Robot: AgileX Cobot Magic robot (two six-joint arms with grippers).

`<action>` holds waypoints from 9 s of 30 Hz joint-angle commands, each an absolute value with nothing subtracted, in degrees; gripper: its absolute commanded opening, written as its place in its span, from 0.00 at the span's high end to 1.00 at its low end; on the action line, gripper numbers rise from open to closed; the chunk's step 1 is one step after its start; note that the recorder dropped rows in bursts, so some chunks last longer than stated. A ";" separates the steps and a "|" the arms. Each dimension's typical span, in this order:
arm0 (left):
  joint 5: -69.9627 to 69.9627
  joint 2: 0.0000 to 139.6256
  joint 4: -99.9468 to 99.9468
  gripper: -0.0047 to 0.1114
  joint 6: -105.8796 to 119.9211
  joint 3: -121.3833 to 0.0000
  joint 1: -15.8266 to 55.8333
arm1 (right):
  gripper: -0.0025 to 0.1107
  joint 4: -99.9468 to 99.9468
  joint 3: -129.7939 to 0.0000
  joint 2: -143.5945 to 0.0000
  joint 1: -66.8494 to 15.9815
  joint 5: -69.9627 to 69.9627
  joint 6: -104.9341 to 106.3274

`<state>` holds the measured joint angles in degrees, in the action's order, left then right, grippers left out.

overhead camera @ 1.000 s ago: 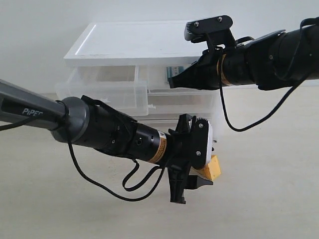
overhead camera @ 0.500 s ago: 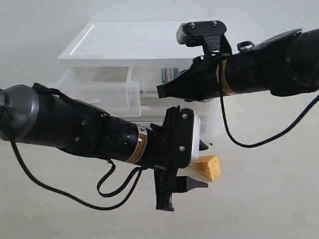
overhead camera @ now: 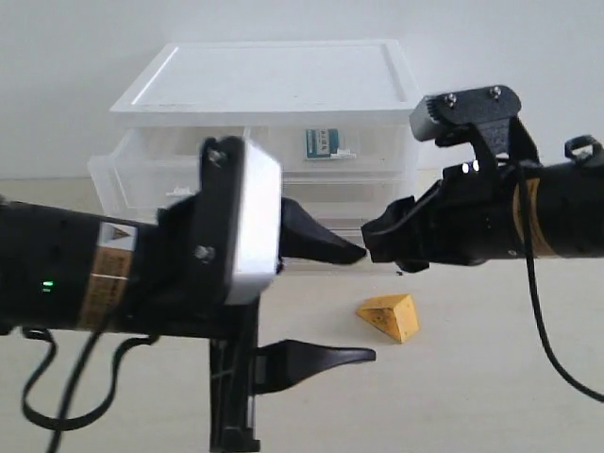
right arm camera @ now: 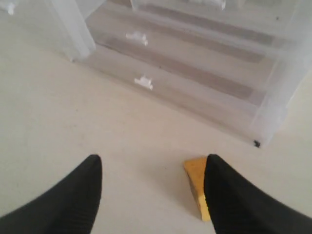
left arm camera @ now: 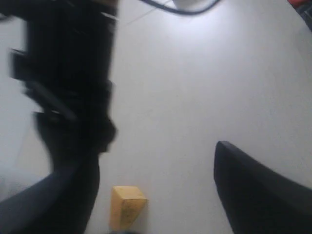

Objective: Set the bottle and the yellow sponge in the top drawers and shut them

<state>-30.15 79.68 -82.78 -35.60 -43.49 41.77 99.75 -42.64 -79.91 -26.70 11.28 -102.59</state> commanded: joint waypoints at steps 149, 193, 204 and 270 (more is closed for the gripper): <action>2.55 32.45 -68.51 0.93 -52.50 -30.72 41.90 | 0.98 99.95 -74.24 -102.75 -39.04 29.40 -92.77; 3.21 32.45 -68.51 0.93 -52.32 -30.72 41.90 | 0.98 99.95 -85.96 -115.00 -38.91 -1.98 -94.97; 3.36 32.45 -68.51 0.93 -52.32 -30.72 41.90 | 0.98 99.95 -83.54 -114.95 -39.29 0.00 -98.00; 5.77 32.45 -68.38 0.93 -53.80 -30.25 41.90 | 0.98 98.02 -65.80 -98.37 -35.52 7.93 -98.05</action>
<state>5.35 32.55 -68.77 -52.60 -30.82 41.77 97.29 -69.36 -104.00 -35.48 8.45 -98.62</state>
